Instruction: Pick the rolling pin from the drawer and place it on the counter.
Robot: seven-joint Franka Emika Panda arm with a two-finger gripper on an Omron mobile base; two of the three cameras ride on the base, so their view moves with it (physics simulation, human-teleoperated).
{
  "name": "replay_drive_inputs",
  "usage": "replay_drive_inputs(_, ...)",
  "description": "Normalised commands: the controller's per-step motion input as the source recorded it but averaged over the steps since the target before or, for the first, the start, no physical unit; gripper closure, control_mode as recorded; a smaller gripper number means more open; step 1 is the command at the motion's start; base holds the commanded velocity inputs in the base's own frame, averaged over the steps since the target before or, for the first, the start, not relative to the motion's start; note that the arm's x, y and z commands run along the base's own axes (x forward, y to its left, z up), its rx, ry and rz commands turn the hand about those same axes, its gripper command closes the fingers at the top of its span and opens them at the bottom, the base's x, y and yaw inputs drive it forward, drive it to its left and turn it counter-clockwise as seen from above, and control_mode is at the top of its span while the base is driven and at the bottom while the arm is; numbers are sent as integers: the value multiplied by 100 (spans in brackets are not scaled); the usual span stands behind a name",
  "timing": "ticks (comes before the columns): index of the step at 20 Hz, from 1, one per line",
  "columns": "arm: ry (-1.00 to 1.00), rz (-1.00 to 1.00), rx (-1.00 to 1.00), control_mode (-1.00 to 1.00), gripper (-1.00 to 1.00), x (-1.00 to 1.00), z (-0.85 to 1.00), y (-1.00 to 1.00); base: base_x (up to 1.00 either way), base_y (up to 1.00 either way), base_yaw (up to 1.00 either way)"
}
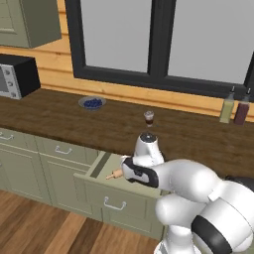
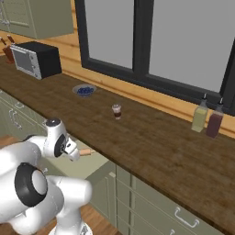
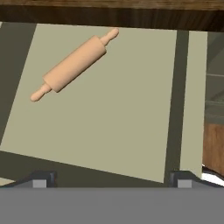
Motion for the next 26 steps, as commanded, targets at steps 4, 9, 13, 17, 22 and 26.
replay_drive_inputs(4,2,0,0,-100,-100,1,-50,0,0,0,0)
replay_drive_inputs(9,7,0,0,-100,-100,0,-53,5,0,0,0)
replay_drive_inputs(13,12,0,1,-100,-100,-20,-48,23,0,0,0)
replay_drive_inputs(17,9,0,1,-100,-100,-49,-18,36,0,0,0)
replay_drive_inputs(22,13,0,8,-100,-100,-52,-1,32,0,0,0)
replay_drive_inputs(26,16,3,12,-100,-100,-58,0,35,0,0,0)
